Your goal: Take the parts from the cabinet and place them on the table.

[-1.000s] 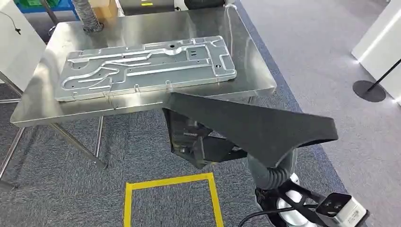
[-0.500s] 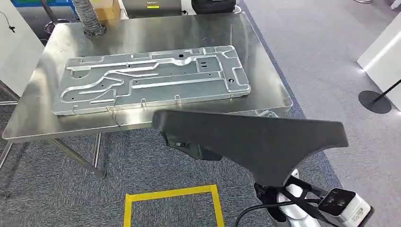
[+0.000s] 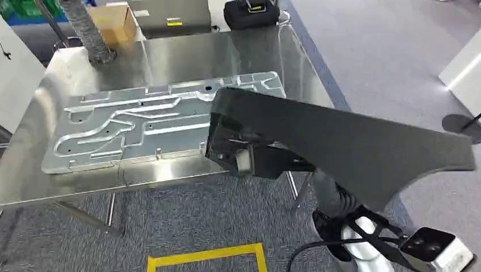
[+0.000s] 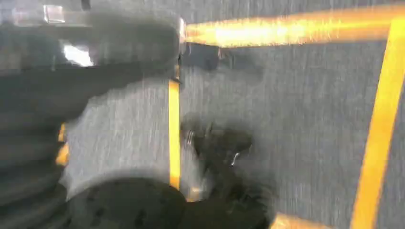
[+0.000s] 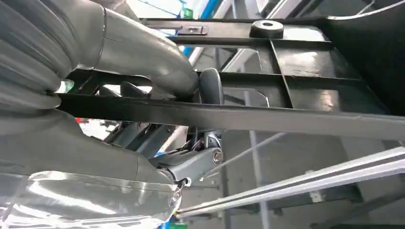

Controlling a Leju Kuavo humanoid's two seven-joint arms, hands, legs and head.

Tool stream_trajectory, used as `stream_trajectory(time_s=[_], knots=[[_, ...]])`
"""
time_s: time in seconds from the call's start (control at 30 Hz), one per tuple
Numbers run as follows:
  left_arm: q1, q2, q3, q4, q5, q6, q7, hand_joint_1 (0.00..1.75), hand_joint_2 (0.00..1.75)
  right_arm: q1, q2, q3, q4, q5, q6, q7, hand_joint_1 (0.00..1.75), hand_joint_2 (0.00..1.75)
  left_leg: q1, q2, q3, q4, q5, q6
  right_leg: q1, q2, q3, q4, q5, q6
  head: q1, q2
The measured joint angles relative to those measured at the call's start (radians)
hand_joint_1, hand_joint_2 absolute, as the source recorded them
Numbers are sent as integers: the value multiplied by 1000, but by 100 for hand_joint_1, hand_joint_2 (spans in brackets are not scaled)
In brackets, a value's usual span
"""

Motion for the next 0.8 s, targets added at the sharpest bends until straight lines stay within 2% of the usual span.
stream_trajectory(time_s=[0.03, 0.07, 0.1, 0.13, 0.17, 0.2, 0.23, 0.33, 0.37, 0.4, 0.43, 0.5, 0.53, 0.57, 0.6, 0.67, 0.7, 0.73, 0.77, 0.8], knots=[[1, 0, 0, 0, -2, 0, 2, 0, 175, -4, 0, -24, -6, 0, 22, 0, 175, 175, 1, 0, -32, 19, -40, -3, 0, 1, 12, 0, -12, 0, 0, 0], [3, 0, 0, 0, -2, 0, 4, 0, 175, -9, 2, -48, -13, 3, 39, 0, 175, 175, 1, 0, -51, 11, -57, -4, 0, 3, 26, 0, -24, 1, 0, 0], [3, 0, 0, 0, -2, 0, 4, 0, 175, -19, 2, -69, -18, 9, 45, 0, 175, 175, 1, 0, -59, -21, -48, -5, 0, 4, 42, 0, -36, 2, 0, 0], [3, 0, 0, 0, -2, 0, 4, 0, 175, -33, 5, -89, -24, 22, 44, 0, 175, 175, 1, 1, -56, -86, 5, 0, -1, 4, 60, 0, -51, 4, 0, 0], [4, 1, 0, 0, -3, 0, 4, 0, 175, -48, 7, -105, -28, 35, 35, 0, 175, 175, 1, 1, -52, -161, 91, 6, -1, 4, 76, 0, -64, 8, 0, 0], [7, 2, 0, 0, -5, 0, 4, 0, 175, -62, 8, -115, -31, 44, 24, 0, 175, 175, -1, 2, -55, -232, 208, 14, -1, 4, 82, -2, -76, 12, 0, 0], [8, 2, 0, 0, -6, 1, 4, 0, 175, -73, 8, -125, -29, 50, 13, 0, 175, 175, -7, 1, -61, -236, 218, 14, 2, 6, 92, 4, -84, 18, 0, 0], [5, 2, 0, 0, -8, 0, 4, 0, 175, -138, 8, -154, -31, 95, -34, 6, 175, 175, -14, -1, -56, -238, 220, 28, -2, 8, 90, -13, -91, 35, 0, 0], [1, 1, 0, 0, -9, 0, 4, 0, 175, -168, 8, -164, -30, 116, -55, 15, 175, 175, -5, 0, -47, -254, 222, 33, 1, 8, 93, -14, -99, 44, 0, 0], [-1, 1, -1, 0, -9, -1, 2, 0, 175, -198, 8, -173, -28, 144, -80, 30, 175, 175, -4, -1, -39, -263, 222, 36, -2, 3, 90, 3, -109, 47, 0, 0], [-3, 2, -1, 0, -9, -2, 0, 0, 175, -236, 8, -181, -19, 186, -112, 54, 175, 175, -3, 0, -33, -266, 218, 42, -2, 0, 60, 54, -134, 49, 0, 0], [-9, 3, -1, 0, -9, -4, -3, 0, 175, -317, 5, -189, 23, 292, -187, 115, 175, 175, -4, 1, -26, -266, 210, 48, -6, 0, -34, 212, -188, 53, 0, 0], [-10, 3, -1, 0, -8, -6, -5, 0, 175, -358, -1, -195, 63, 376, -233, 163, 175, 175, -5, 1, -21, -266, 205, 49, -6, 0, -80, 279, -196, 56, 0, 0], [-10, 4, -1, 0, -8, -10, -5, 0, 175, -392, -8, -197, 110, 454, -272, 204, 175, 175, -5, 1, -14, -266, 200, 48, -6, 0, -104, 297, -179, 57, 0, 0], [-10, 4, 0, 0, -8, -12, -5, 0, 175, -425, -18, -197, 162, 518, -302, 240, 175, 175, -4, 0, -5, -266, 195, 48, -7, -1, -103, 266, -135, 58, 0, 0], [-10, 4, 0, 0, -8, -14, -5, 0, 175, -479, -37, -196, 271, 606, -342, 265, 175, 175, -4, -5, 13, -266, 185, 45, -7, -1, -54, 114, -18, 54, 0, 0], [-10, 3, 0, 0, -8, -15, -6, 0, 175, -504, -48, -195, 333, 647, -367, 269, 175, 175, -4, -9, 16, -265, 180, 41, -6, -1, -31, 29, 27, 49, 0, 0], [-12, 2, -1, 0, -9, -15, -7, 0, 175, -531, -58, -191, 415, 699, -400, 269, 175, 175, -10, -10, 12, -261, 178, 36, 0, 0, -25, 20, 17, 45, 0, 0], [-13, 3, -1, 0, -10, -15, -8, 0, 175, -556, -66, -184, 492, 753, -418, 280, 175, 175, -7, -10, 4, -259, 179, 31, 3, 1, -20, 0, 8, 39, 0, 0], [-13, 3, -1, 0, -11, -15, -10, 0, 175, -571, -71, -174, 560, 808, -425, 297, 175, 175, -5, -10, 4, -262, 181, 26, 4, 1, -23, 1, 11, 36, 0, 0]])
